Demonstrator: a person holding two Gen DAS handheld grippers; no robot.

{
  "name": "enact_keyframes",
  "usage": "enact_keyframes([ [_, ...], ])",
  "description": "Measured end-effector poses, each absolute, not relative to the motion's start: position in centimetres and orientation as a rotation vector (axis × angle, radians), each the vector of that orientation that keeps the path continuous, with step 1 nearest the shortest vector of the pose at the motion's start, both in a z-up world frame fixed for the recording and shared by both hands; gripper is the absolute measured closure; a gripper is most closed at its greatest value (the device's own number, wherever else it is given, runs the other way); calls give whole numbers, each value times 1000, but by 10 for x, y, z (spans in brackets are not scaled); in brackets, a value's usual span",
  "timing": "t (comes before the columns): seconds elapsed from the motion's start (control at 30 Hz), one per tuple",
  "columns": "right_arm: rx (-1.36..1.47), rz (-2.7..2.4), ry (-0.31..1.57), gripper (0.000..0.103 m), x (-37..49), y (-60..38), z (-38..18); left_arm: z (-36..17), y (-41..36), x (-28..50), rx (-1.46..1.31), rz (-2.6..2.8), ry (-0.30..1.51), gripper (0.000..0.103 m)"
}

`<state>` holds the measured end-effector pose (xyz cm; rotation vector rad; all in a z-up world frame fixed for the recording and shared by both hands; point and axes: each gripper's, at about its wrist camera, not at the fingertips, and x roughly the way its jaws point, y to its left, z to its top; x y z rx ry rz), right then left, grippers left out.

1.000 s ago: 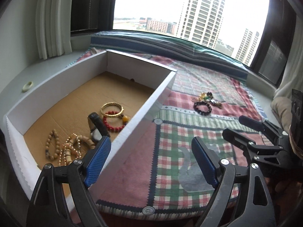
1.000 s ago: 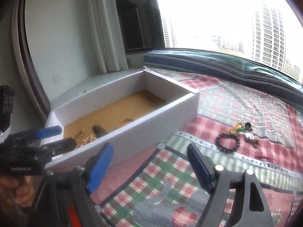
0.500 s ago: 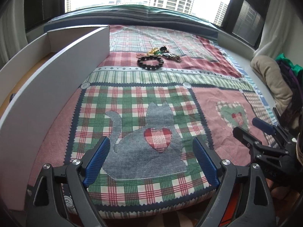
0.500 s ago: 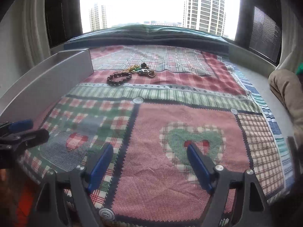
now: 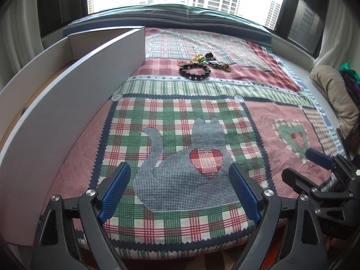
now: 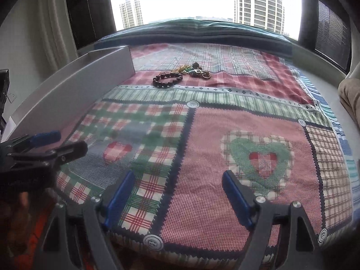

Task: Organize jewelry
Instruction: 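Move both open tools back over the jewelry on the quilt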

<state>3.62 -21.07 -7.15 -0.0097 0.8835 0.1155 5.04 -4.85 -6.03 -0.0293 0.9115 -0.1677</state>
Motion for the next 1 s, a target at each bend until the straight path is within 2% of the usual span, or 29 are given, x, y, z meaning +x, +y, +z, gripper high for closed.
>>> enact_keyframes([
  [0.4,-22,115,880,21,34,-216,-63,-65,-54,56,-19,-171,928,12],
  [0.7,-6,86,749,20,29,-237,-42,-70,-62,67,19,-172,956,12],
  [1.0,36,46,821,20,41,-262,-58,-72,-80,87,55,-197,987,12],
])
